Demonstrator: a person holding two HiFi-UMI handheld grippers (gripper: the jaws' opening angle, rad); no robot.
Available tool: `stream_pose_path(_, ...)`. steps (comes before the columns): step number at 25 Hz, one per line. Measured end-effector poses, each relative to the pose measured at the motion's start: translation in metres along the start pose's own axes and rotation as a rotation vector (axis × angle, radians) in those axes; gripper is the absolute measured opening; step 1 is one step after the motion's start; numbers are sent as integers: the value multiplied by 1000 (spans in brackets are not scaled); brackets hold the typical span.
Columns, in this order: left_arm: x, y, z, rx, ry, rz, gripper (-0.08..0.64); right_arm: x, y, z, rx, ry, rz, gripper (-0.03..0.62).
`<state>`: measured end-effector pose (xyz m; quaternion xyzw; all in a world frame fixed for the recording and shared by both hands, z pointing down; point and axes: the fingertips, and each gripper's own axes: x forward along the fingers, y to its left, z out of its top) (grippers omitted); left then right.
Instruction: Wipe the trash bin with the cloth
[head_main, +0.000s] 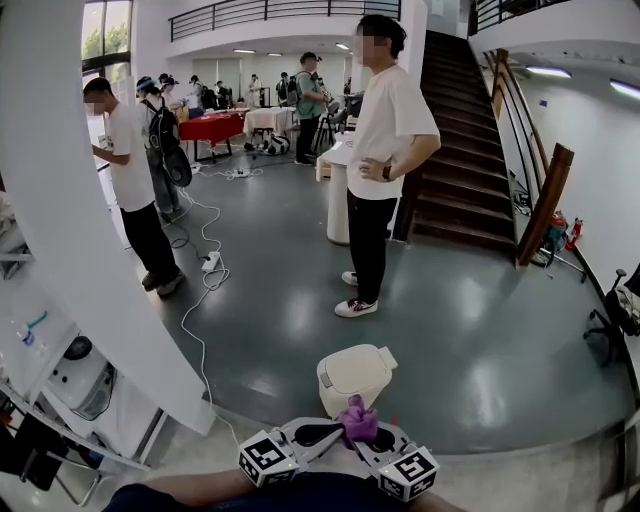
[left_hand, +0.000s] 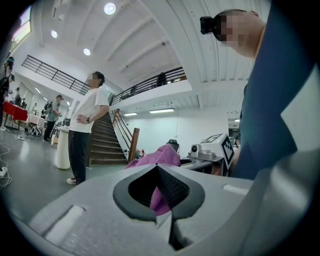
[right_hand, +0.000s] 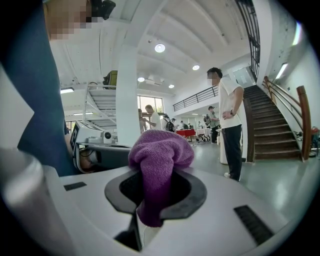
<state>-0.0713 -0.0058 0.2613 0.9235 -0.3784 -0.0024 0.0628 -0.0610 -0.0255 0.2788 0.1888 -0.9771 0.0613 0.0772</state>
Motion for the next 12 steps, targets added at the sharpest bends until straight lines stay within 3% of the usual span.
stream_pose_path(12,7,4,5,0,0,-4,-12,2,-11,0,-2,0,-3,77)
